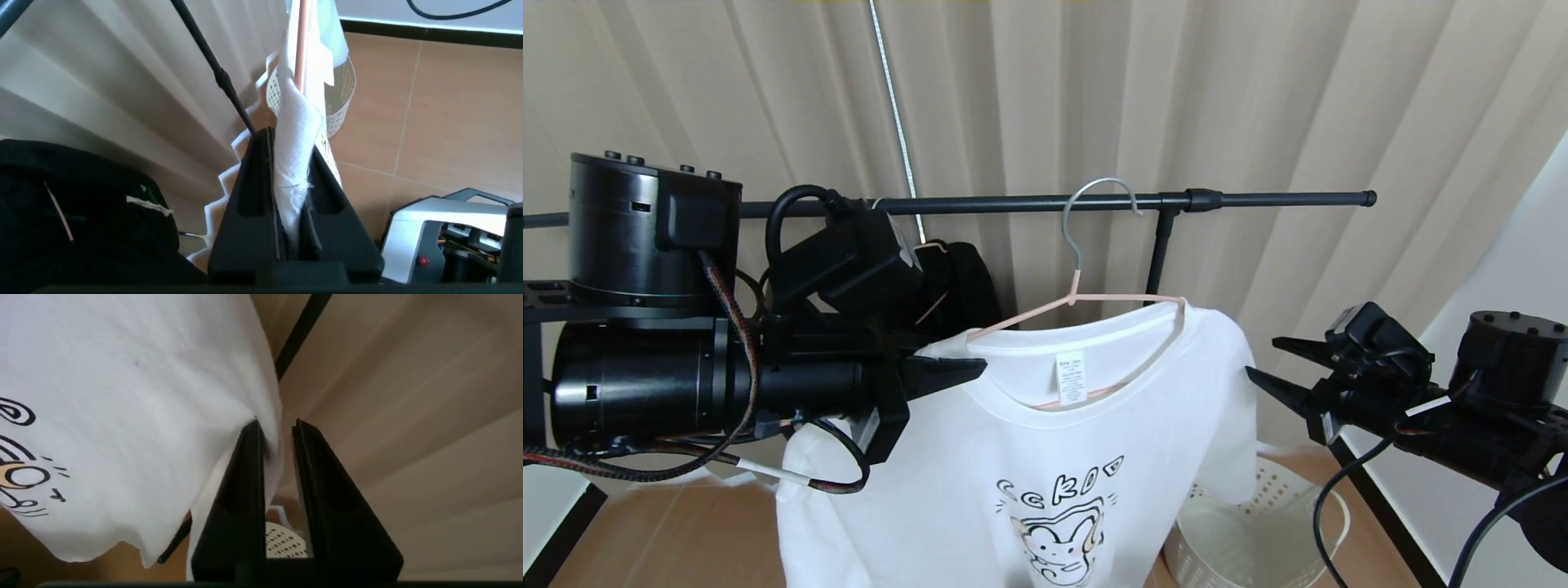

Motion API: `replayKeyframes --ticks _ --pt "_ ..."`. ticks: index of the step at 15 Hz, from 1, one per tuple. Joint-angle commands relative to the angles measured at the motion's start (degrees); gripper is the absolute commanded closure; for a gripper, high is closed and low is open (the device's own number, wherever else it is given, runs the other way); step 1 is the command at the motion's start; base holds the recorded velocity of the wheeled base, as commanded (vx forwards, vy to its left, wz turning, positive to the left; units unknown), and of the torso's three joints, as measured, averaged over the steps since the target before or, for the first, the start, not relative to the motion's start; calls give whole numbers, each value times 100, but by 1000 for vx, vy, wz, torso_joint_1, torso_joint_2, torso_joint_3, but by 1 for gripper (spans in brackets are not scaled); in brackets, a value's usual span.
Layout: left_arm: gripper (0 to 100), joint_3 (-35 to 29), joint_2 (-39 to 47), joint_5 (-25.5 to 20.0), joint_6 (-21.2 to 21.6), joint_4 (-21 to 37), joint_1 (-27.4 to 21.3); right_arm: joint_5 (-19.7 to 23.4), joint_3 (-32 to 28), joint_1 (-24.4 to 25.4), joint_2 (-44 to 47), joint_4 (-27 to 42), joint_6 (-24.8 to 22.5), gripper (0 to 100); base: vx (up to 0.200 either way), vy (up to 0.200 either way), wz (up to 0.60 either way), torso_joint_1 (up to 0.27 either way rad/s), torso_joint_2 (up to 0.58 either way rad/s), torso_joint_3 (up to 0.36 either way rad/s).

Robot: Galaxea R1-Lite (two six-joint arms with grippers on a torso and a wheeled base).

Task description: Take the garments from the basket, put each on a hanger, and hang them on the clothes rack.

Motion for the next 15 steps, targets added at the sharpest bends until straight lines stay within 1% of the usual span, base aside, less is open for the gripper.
replayKeyframes --ticks 1,2,4,7,9,11,12,13,14,15 --pt "100 45 22 82 -32 -1 171 10 16 9 -194 -101 6 0 0 0 0 0 0 0" --pt "100 63 31 82 -32 -1 250 10 25 17 -203 -162 6 0 0 0 0 0 0 0" --pt "100 107 92 82 -85 -1 593 1 60 79 -256 -364 15 0 0 0 0 0 0 0" --pt "100 107 329 91 -568 -45 962 -17 60 132 -256 -391 6 0 0 0 0 0 0 0" --pt "100 124 532 197 -718 -326 1085 -25 60 132 -247 -382 6 0 0 0 0 0 0 0" --pt "100 80 866 610 -902 -748 1112 -25 60 132 -238 -391 6 0 0 0 0 0 0 0" --pt "100 71 927 698 -973 -845 1103 -25 69 132 -238 -382 6 0 0 0 0 0 0 0" --pt "100 27 1138 1120 -1342 -1091 1059 -34 69 140 -220 -382 6 0 0 0 0 0 0 0" --pt "100 -25 1226 1322 -1491 -1109 1006 -34 69 140 -220 -382 6 0 0 0 0 0 0 0" --pt "100 -166 1402 1612 -1764 -1109 901 -34 77 140 -220 -391 6 0 0 0 0 0 0 0"
